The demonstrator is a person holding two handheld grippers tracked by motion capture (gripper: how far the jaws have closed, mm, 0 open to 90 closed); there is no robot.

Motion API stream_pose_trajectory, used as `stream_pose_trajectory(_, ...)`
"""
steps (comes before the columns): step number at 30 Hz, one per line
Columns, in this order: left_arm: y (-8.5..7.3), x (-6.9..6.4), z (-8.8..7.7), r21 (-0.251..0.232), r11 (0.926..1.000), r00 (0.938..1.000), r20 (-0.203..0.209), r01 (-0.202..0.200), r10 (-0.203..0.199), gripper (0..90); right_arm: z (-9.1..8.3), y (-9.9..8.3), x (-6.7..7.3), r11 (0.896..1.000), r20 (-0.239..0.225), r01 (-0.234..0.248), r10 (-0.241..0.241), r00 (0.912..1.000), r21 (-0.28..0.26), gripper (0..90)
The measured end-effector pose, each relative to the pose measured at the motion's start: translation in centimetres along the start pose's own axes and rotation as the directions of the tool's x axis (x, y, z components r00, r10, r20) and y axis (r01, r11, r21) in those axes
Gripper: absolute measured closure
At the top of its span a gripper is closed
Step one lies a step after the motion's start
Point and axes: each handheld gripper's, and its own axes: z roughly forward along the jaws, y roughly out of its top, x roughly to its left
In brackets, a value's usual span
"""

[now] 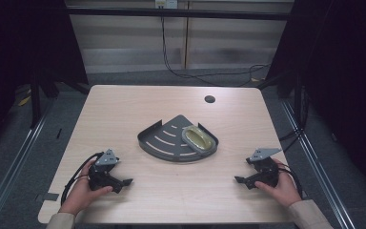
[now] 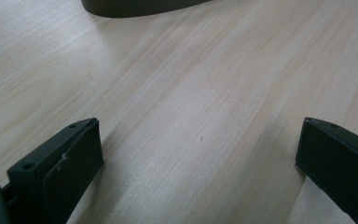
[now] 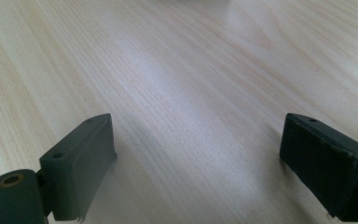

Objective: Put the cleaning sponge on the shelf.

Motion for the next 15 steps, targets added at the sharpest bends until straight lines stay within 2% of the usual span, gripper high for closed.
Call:
stream_pose_trajectory(3,0.0,0.0,0.0,0.0,1.0,1.0,0.0,0.0,0.0,0.0,0.16,-0.14,0.01,1.0,0.014,-0.003,0.004,0.9999,-0.027,9.4)
stream_pose_trajectory(9,0.0,0.0,0.0,0.0,1.0,1.0,0.0,0.0,0.0,0.1,0.23,-0.35,-0.02,0.999,0.01,-0.005,0.006,0.9999,-0.05,9.4)
stream_pose_trajectory(12,0.0,0.0,0.0,0.0,1.0,1.0,0.0,0.0,0.0,0.1,0.23,-0.1,0.05,0.999,0.015,-0.011,0.011,0.9998,-0.03,9.5)
stream_pose_trajectory(15,0.0,0.0,0.0,0.0,1.0,1.0,0.0,0.0,0.0,0.0,0.25,0.58,0.27,0.999,0.03,-0.03,0.03,0.9991,0.025,9.6)
